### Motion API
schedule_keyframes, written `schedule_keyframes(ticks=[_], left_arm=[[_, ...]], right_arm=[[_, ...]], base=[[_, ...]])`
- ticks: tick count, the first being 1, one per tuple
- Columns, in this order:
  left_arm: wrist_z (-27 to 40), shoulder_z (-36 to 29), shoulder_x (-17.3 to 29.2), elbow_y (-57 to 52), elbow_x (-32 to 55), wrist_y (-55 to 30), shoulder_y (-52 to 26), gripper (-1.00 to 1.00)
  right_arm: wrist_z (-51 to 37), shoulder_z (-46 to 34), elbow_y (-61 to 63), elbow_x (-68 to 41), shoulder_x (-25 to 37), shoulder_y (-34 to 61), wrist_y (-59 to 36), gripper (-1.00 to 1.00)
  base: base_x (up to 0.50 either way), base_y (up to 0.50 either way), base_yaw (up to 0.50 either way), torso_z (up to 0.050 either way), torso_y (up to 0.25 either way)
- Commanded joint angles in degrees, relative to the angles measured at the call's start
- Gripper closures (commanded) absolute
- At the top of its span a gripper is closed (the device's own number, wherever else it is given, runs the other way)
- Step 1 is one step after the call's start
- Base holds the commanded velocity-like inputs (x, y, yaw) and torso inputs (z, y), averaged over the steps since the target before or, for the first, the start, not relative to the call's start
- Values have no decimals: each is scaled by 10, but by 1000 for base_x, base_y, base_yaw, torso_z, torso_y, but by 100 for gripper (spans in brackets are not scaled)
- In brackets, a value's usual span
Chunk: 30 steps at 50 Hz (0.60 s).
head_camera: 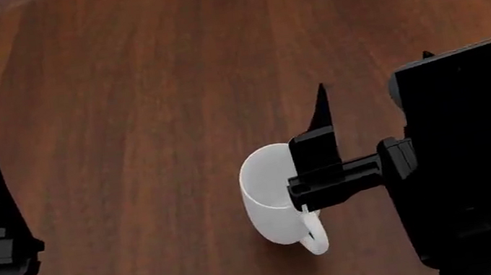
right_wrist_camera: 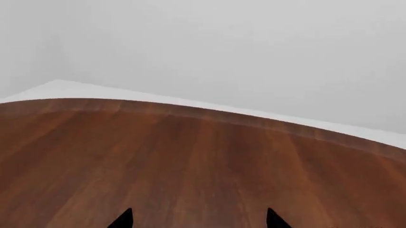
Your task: Put the white mug on the plate.
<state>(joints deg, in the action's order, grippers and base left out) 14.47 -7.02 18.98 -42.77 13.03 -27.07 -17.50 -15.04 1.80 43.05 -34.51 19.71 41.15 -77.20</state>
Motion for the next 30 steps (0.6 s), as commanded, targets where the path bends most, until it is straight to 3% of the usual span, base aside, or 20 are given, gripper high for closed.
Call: schedule_keyframes(ticks=[1, 30], left_arm=[[4, -4, 1, 1, 0, -3, -3, -100], [11, -13, 3, 1, 1, -1, -2, -100]], right_arm=[[21, -20, -39, -24, 21, 48, -46, -100], [92, -67, -151, -54, 53, 76, -36, -100]], base=[[0, 0, 0, 0, 0], [0, 0, 0, 0, 0]])
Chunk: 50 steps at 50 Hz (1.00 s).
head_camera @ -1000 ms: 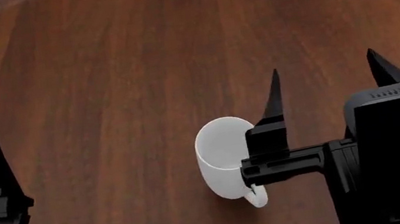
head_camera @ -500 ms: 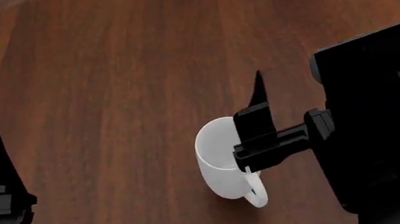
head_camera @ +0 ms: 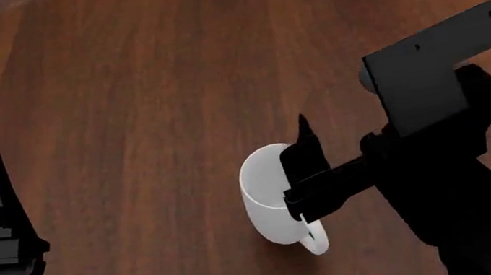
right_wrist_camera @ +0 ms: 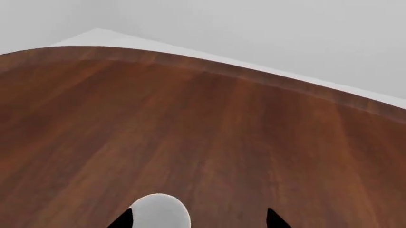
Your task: Put the white mug on the plate.
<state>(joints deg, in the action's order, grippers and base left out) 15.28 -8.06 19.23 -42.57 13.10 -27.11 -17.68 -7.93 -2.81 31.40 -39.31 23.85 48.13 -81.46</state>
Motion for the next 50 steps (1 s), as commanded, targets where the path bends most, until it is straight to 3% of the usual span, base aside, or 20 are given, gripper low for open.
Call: schedule_keyframes(ticks=[1, 50], left_arm=[[3, -3, 1, 0, 0, 2, 1, -100], [14, -13, 7, 7, 3, 3, -4, -100]], right_arm=[[22, -24, -34, -6, 13, 6, 8, -100], [64, -134, -121, 11, 43, -9, 64, -100]], base=[[0, 0, 0, 0, 0], [0, 0, 0, 0, 0]])
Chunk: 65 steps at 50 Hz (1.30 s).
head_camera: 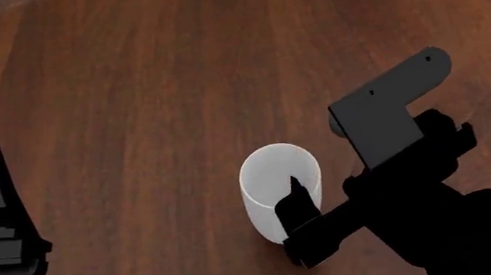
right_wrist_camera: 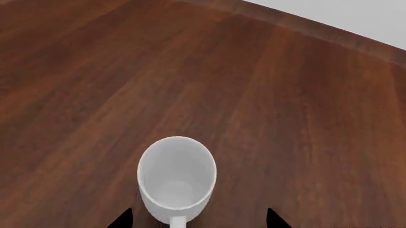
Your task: Put the white mug on the plate.
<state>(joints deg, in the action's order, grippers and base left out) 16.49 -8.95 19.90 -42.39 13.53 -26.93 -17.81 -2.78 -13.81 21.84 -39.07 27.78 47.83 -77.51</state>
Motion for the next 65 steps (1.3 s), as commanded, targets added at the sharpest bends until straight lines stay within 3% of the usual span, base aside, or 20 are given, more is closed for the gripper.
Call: schedule_keyframes(ticks=[1, 65], left_arm=[[3, -4, 1, 6, -1, 1, -2, -100], [18, -5, 13, -10, 17, -21, -11, -100]], right_arm=[[14, -25, -28, 8, 3, -7, 26, -100], [63, -114, -223, 62, -32, 13, 135, -100]], base=[[0, 0, 0, 0, 0], [0, 0, 0, 0, 0]])
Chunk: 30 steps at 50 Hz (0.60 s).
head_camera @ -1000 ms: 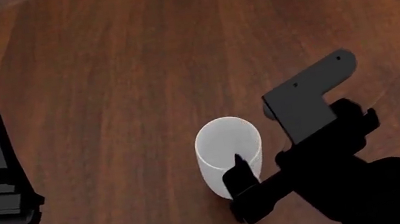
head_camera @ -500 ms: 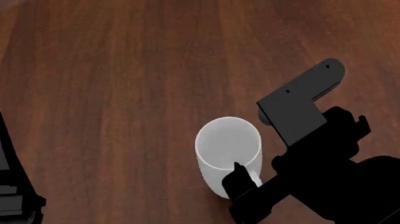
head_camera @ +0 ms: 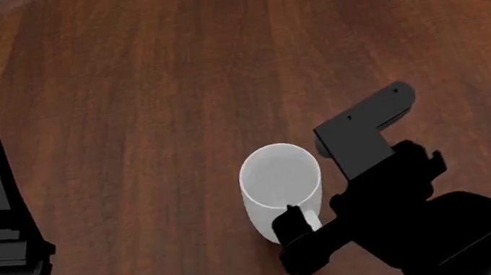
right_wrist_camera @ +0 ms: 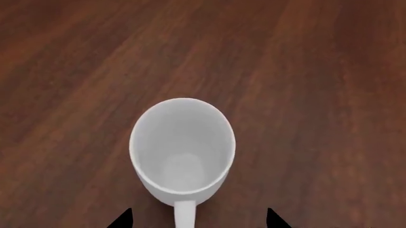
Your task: Put the white mug on the plate.
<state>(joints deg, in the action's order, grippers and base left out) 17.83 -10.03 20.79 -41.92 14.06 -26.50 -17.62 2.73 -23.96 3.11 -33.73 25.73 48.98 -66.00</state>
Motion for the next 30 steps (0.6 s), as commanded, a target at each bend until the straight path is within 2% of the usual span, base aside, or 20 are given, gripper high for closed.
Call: schedule_keyframes(ticks=[1, 4, 7, 9, 11, 13, 16, 25, 27, 30], left_arm=[[6, 9, 4, -22, 19, -43, -22, -100], [4, 6, 5, -12, 13, -22, -11, -100], [6, 8, 5, -16, 21, -38, -22, -100], [2, 2, 3, 5, 5, 4, 1, -100], [7, 8, 5, -15, 22, -38, -23, -100], [3, 1, 3, 6, 6, 6, 2, -100], [2, -1, 3, 12, 3, 14, 5, -100], [2, -5, 3, 18, 3, 15, 1, -100], [5, 0, 5, 1, 18, -24, -21, -100], [7, 2, 5, -3, 23, -33, -27, -100]], right_arm=[[8, -14, -39, 9, -13, 2, 21, -100], [11, -17, -49, 11, -16, 4, 27, -100], [14, -21, -64, 15, -19, 5, 36, -100], [16, -24, -71, 17, -22, 6, 40, -100], [18, -27, -77, 19, -23, 7, 43, -100], [21, -31, -86, 22, -25, 7, 50, -100], [25, -36, -99, 25, -28, 9, 55, -100], [34, -47, -130, 32, -38, 15, 71, -100], [36, -49, -134, 33, -39, 16, 74, -100], [38, -49, -142, 34, -41, 17, 77, -100]], base=[[0, 0, 0, 0, 0], [0, 0, 0, 0, 0], [0, 0, 0, 0, 0], [0, 0, 0, 0, 0], [0, 0, 0, 0, 0], [0, 0, 0, 0, 0], [0, 0, 0, 0, 0], [0, 0, 0, 0, 0], [0, 0, 0, 0, 0], [0, 0, 0, 0, 0]])
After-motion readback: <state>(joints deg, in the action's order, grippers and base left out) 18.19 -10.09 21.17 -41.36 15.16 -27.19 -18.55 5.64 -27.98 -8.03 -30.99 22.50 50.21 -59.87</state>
